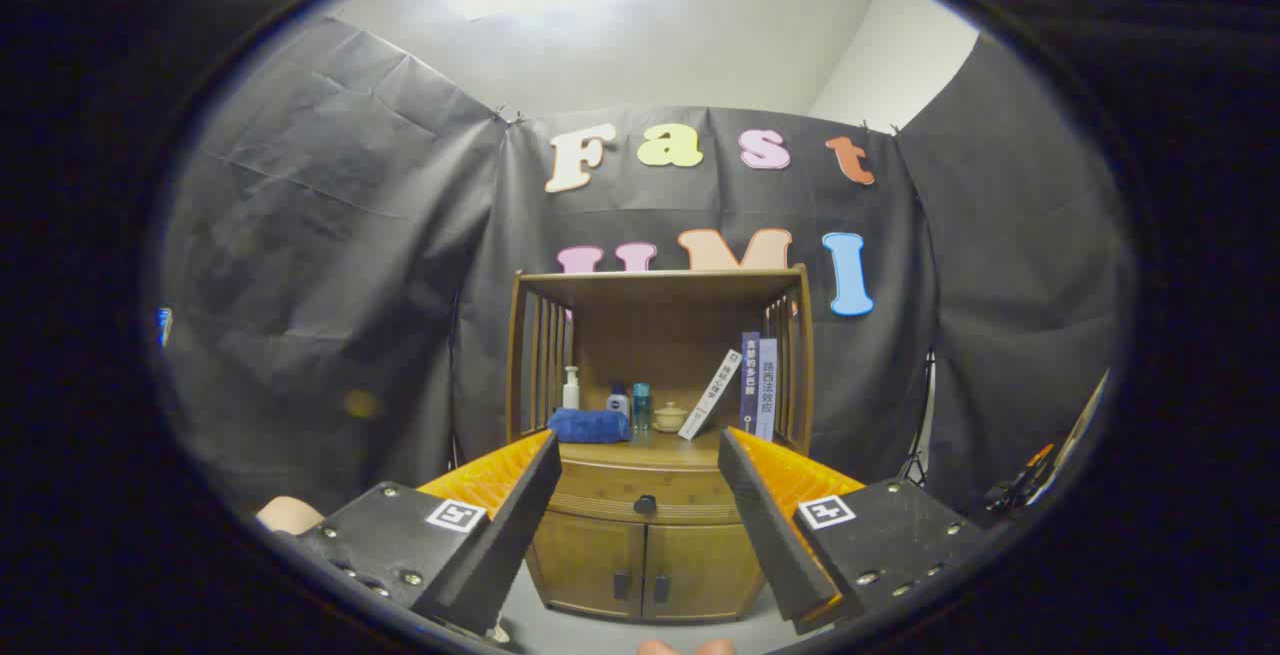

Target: Pull open the drawer, take out the items inside it, and place them on the countertop above the cabinet.

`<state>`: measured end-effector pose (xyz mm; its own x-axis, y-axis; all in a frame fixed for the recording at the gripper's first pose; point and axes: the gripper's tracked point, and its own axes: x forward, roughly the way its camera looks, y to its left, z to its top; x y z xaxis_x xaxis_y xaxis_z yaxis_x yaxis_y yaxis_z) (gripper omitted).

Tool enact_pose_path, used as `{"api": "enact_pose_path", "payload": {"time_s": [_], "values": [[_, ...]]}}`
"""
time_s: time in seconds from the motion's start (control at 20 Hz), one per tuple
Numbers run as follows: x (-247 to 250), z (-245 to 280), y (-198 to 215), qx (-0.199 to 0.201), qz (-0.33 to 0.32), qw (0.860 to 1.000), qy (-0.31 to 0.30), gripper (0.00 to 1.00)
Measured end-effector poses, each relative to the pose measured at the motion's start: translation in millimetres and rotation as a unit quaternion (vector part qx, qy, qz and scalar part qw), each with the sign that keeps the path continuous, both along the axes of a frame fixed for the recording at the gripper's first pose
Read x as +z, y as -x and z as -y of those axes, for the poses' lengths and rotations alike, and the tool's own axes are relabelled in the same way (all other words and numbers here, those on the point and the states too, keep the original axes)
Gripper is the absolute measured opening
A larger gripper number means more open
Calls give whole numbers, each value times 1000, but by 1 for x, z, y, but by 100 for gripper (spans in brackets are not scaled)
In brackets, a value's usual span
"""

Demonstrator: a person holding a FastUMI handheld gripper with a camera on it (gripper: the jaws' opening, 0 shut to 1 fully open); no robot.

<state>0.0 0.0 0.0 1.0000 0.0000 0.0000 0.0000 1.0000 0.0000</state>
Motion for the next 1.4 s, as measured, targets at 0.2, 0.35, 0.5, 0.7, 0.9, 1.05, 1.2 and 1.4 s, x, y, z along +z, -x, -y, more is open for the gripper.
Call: {"api": "enact_pose_path", "payload": {"time_s": [0.2, 0.35, 0.5, 0.7, 0.9, 1.05, 1.2, 1.4], "values": [[3, -1, 2, 0, 7, 1000, 11, 98], [6, -1, 2, -2, 15, 1000, 17, 98], [11, 0, 4, -3, 23, 999, 26, 98], [13, 0, 4, -6, 27, 999, 30, 98], [11, 3, 3, -12, 23, 999, 31, 98], [7, 4, 0, -13, 19, 999, 31, 98], [2, 5, -2, -15, 12, 999, 33, 98], [-6, 6, -17, -16, 9, 999, 44, 98]]}}
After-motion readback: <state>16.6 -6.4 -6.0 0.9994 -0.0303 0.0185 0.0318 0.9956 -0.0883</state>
